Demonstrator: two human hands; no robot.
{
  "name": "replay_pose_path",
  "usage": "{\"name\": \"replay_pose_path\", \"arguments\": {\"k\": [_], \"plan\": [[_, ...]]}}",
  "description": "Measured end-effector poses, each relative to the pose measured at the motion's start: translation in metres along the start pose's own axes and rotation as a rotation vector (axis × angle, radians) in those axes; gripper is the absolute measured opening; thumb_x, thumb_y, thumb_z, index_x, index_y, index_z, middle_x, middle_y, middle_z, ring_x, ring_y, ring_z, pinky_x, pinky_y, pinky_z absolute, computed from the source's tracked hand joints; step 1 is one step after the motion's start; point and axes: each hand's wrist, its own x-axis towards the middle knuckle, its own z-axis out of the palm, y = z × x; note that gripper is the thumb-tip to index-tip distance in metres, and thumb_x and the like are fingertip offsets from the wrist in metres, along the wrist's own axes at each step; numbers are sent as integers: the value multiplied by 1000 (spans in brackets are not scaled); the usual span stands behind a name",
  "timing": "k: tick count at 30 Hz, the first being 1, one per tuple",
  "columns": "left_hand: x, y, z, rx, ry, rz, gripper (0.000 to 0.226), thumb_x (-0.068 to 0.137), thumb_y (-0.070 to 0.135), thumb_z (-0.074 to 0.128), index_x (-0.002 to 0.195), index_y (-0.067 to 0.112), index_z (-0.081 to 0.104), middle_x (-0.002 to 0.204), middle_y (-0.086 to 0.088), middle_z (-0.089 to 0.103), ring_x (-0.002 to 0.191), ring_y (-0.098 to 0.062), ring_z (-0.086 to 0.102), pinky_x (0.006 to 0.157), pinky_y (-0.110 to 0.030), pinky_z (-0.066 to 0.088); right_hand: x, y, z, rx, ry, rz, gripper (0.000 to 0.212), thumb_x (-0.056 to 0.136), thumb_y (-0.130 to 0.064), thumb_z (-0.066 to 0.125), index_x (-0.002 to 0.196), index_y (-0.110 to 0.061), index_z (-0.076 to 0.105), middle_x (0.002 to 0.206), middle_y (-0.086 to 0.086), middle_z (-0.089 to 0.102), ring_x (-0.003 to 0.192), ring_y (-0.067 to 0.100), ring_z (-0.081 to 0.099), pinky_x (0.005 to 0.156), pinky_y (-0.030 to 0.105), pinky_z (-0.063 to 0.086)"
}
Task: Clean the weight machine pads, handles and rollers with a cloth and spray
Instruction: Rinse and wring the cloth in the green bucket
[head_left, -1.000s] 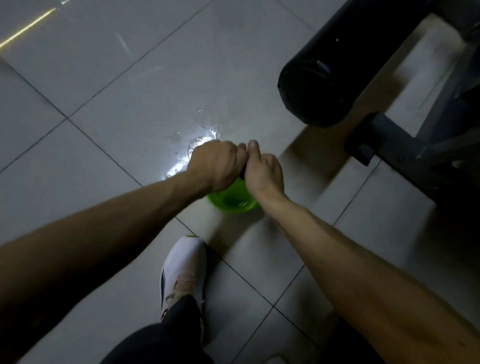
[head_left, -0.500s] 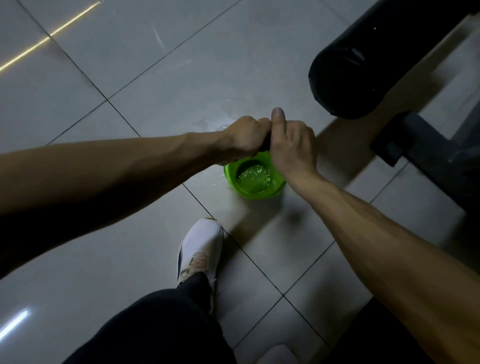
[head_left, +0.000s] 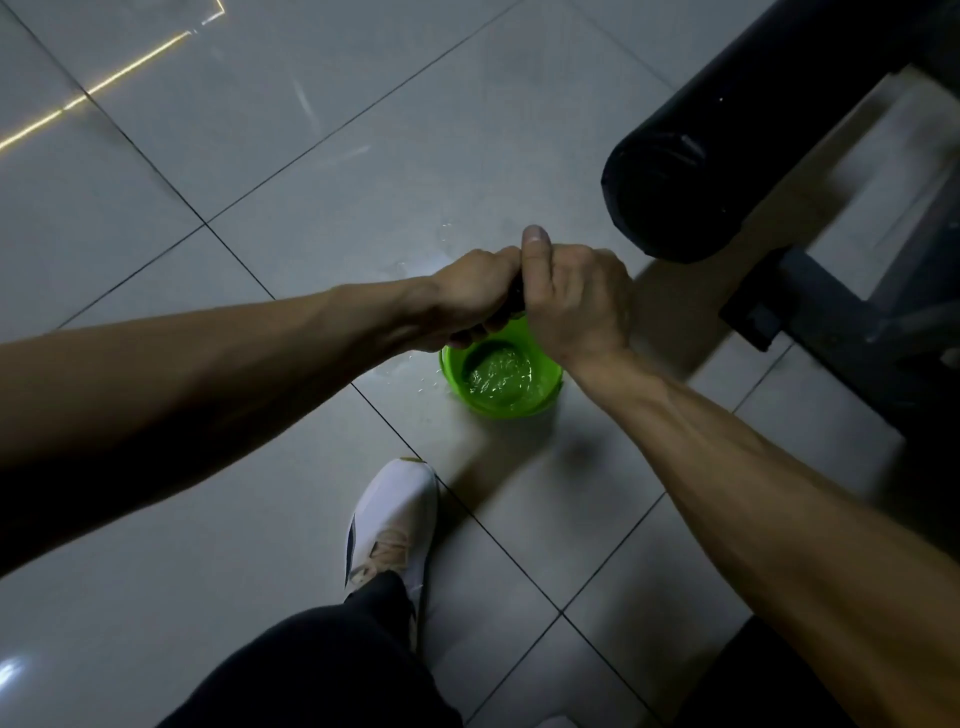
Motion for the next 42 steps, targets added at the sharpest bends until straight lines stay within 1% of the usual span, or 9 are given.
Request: {"name": "replay_pose_path", "arguments": {"k": [5,10,15,20,24,30,32,37,42], "plan": [[16,-13,16,72,191,168,42,107,40,29,73,22,47,70,-5,53,59,-16,48,51,-25,38,-4,13,6,42,42,112,60,107,-43,33,78,-6,71,83,20,72,81,45,64,64,44,40],[26,-51,43,-42,52,-241,26,106,23,43,92,12,61,78,-9,62,63,-20,57,49,-24,48,-42,41,56,238,-579,576,50,108,-45,38,111,-8,71,119,21,69,111,39,63,86,38,46],[14,-25,31,-135,236,29,22,96,23,55,109,13,70,98,-7,74,86,-24,71,68,-38,60,-29,25,20,499,-351,632,34,103,-45,48,101,-16,65,106,6,69,97,26,61,81,37,46],[-22,20,20,28,29,-155,23,94,9,54,103,3,74,81,-13,74,68,-25,63,70,-35,52,-16,12,-30,738,-590,794,16,101,-30,62,95,-16,64,81,9,65,53,19,58,52,27,47],[-44,61,7,-207,209,-7,43,93,10,64,135,8,55,102,-15,74,83,-25,72,77,-38,57,6,5,-83,898,-377,758,32,94,-25,71,123,-22,59,105,6,73,73,16,69,62,29,50],[-104,138,9,-397,204,137,41,86,-12,44,115,-1,70,76,-15,61,62,-26,56,85,-42,62,25,-10,-182,1105,-83,777,16,102,-27,60,94,-19,70,89,3,72,78,17,68,62,27,54],[-123,161,16,-490,197,196,48,84,-14,44,122,2,69,92,-18,73,81,-30,72,93,-48,60,23,-20,-219,1214,-114,731,17,102,-31,61,95,-20,72,88,3,75,77,17,71,70,33,59],[-167,227,25,-719,-34,339,20,95,15,60,105,10,75,112,-11,71,108,-26,66,110,-44,47,37,-39,-312,1076,3,455,20,92,-7,72,111,-11,68,96,8,73,79,16,74,75,40,64],[-181,306,62,-585,-271,570,40,101,25,59,135,5,63,134,-17,66,127,-29,63,111,-44,45,51,-22,-413,778,208,273,46,78,-36,75,121,-31,59,106,1,73,93,18,74,87,44,62]]}}
